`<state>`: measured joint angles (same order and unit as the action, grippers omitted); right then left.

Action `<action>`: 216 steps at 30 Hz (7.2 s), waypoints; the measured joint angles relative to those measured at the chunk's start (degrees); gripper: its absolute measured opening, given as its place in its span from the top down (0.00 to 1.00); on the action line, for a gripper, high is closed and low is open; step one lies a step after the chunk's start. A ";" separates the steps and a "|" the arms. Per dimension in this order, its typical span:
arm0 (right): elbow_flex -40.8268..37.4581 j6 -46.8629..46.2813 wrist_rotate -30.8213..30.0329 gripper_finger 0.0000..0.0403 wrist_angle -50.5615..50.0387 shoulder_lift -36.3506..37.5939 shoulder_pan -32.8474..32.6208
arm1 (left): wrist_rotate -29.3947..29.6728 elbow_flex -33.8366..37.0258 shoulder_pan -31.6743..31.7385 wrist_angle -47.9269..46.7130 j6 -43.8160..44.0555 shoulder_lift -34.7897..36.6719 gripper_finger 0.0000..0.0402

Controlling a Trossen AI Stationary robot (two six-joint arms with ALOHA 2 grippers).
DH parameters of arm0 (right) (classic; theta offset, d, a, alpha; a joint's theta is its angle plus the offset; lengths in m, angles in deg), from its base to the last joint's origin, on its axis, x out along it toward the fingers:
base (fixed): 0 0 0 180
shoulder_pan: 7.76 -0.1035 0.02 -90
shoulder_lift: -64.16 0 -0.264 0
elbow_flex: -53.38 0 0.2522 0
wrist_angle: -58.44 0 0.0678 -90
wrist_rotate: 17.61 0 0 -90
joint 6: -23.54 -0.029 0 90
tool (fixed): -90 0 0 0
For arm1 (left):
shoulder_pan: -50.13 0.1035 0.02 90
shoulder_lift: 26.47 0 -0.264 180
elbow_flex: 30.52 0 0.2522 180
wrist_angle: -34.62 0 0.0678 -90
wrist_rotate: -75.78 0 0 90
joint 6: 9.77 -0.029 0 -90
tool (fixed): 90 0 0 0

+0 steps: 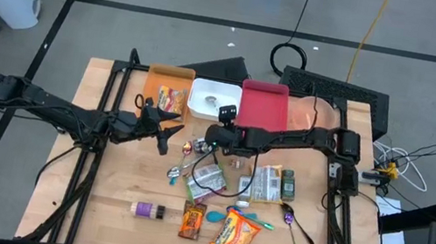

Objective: Pick & Place Food Item
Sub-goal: Put the top blue patterned spoon into the white bin, then put the left purple spoon into the white bin

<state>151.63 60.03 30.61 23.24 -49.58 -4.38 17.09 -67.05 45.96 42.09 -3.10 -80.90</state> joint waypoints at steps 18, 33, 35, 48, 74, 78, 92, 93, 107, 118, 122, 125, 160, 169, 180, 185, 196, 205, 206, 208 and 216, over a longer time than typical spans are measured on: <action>0.00 -2.87 4.55 0.40 -1.61 0.00 -1.53 | 0.02 0.00 0.00 0.00 0.00 0.00 0.54; -0.12 -7.63 11.65 0.40 -3.51 14.89 -5.49 | -2.47 -0.01 -0.35 0.19 -0.55 1.46 0.54; -1.42 -10.09 16.25 0.40 -3.42 18.78 -4.55 | -2.85 -0.02 -1.14 -0.10 -0.96 2.79 0.54; -34.61 -15.69 25.75 0.40 26.18 46.11 -2.98 | -2.82 -0.02 -12.32 0.08 -8.60 12.30 0.54; -62.69 -23.00 44.92 0.40 74.89 49.33 -3.13 | -0.44 -0.02 -18.49 -16.74 20.68 -4.92 0.54; -62.69 -23.00 44.92 0.40 74.77 49.33 -3.13 | -0.26 -0.02 -18.00 -16.74 26.22 -9.73 0.54; -62.69 -24.86 44.89 0.40 74.71 49.33 -3.11 | -5.81 -0.02 -4.85 -16.56 31.57 -14.27 0.54; -62.69 -24.85 44.89 0.40 74.70 49.33 -3.11 | -6.59 -0.02 -3.76 -16.54 31.32 -14.25 0.54; -62.69 -23.64 44.87 0.40 74.30 49.31 -3.11 | -11.91 -0.02 4.39 -15.86 29.03 -14.27 0.54; -62.69 -23.37 44.86 0.40 73.49 49.31 -3.11 | -11.99 -0.02 5.14 -10.48 25.77 -17.90 0.54; -62.69 -23.37 44.87 0.40 73.30 49.29 -3.11 | -12.01 -0.02 6.21 -10.14 26.43 -19.73 0.54; -62.69 -23.37 44.87 0.40 73.30 49.29 -3.11 | -13.12 -0.02 6.92 -8.78 26.28 -21.11 0.54; -62.66 -23.44 44.85 0.40 72.73 49.29 -2.54 | -15.86 -0.02 7.41 -4.51 25.36 -22.41 0.54; -62.62 -23.42 44.85 0.40 72.20 49.29 -2.54 | -16.34 -1.65 7.39 -4.20 26.57 -28.06 0.54; -62.62 -23.40 44.85 0.40 71.27 49.29 -2.54 | -18.04 -9.88 7.34 -11.03 24.46 -35.82 0.54; -62.62 -23.41 44.85 0.40 70.51 49.29 -2.54 | -17.68 -12.73 7.30 -12.97 22.84 -38.21 0.54; -62.62 -23.39 44.85 0.40 69.29 49.29 -2.54 | -17.95 -15.40 7.39 -18.64 22.05 -37.59 0.54; -62.62 -23.39 44.85 0.40 69.10 49.29 -2.54 | -15.81 -18.88 6.47 -22.69 22.22 -37.57 0.54; -62.62 -23.39 44.85 0.40 69.10 49.29 -2.54 | -15.80 -19.11 6.24 -22.79 22.06 -37.57 0.54; -62.62 -23.39 44.85 0.40 69.10 49.29 -2.54 | -15.57 -19.70 5.93 -23.18 21.37 -37.57 0.54; -62.62 -23.39 44.85 0.40 68.60 49.29 -2.54 | -9.77 -21.64 5.57 -32.32 23.43 -37.57 0.54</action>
<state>89.01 36.64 75.46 91.83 -0.29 -6.92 7.32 -88.68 51.54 9.77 20.33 -118.47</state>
